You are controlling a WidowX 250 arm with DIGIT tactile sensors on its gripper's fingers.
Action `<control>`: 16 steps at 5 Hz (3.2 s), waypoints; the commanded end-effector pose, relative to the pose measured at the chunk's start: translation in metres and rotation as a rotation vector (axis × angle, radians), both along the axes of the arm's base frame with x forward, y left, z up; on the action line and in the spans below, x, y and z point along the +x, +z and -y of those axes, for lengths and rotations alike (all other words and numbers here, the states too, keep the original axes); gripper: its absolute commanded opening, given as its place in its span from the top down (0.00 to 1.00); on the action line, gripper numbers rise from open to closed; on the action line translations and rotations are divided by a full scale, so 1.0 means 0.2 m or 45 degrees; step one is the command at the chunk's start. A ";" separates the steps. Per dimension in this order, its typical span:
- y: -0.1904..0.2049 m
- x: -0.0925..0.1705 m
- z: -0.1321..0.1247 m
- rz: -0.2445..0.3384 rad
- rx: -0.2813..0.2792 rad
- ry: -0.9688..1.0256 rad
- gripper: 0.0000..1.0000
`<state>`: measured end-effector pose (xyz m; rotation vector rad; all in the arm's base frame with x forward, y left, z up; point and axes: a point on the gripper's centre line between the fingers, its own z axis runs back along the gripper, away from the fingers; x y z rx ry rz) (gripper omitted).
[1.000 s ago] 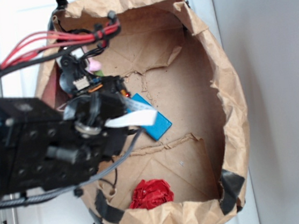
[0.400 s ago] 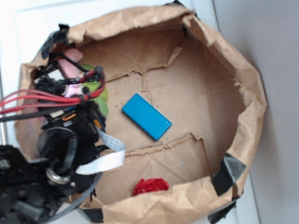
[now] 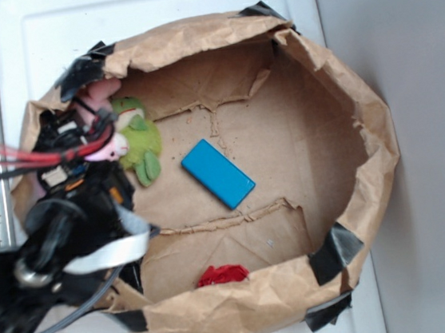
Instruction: Grab the pink bunny.
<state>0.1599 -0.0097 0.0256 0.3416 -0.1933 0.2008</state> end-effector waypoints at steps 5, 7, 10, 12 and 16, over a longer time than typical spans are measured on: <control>0.60 0.51 -0.41 0.099 -0.501 -0.081 1.00; 0.58 0.50 -0.42 0.065 -0.490 -0.111 0.00; 0.32 0.52 -0.42 -0.036 -0.339 -0.192 0.00; 0.24 0.43 -0.30 -0.118 -0.309 -0.337 0.00; 0.30 0.44 -0.31 -0.212 0.053 -0.623 0.00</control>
